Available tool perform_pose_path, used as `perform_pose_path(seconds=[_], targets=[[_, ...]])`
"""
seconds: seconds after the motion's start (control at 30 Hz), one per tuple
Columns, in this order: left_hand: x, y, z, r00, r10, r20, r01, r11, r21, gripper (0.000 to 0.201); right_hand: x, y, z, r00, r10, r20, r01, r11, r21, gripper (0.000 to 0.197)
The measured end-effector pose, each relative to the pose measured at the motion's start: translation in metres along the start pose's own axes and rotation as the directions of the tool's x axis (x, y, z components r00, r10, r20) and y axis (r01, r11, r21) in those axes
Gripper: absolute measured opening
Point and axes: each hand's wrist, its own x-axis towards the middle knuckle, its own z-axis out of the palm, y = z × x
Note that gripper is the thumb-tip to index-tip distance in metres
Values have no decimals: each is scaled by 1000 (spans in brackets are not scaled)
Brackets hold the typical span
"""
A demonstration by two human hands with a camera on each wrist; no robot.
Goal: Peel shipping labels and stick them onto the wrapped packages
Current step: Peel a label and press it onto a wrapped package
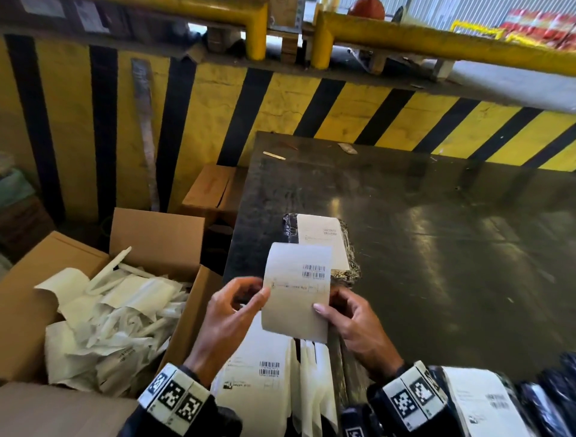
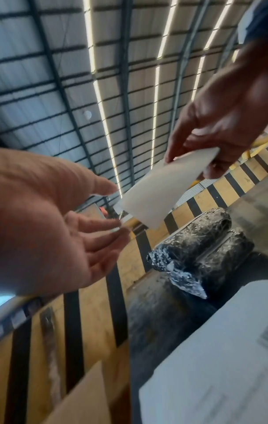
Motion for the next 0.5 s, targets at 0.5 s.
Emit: perform_pose_path(seconds=[0.5], targets=[[106,4,51,992,-110,68,101,986,132,16,108,4,-52,986,-22,-167,-34,946,-323,29]])
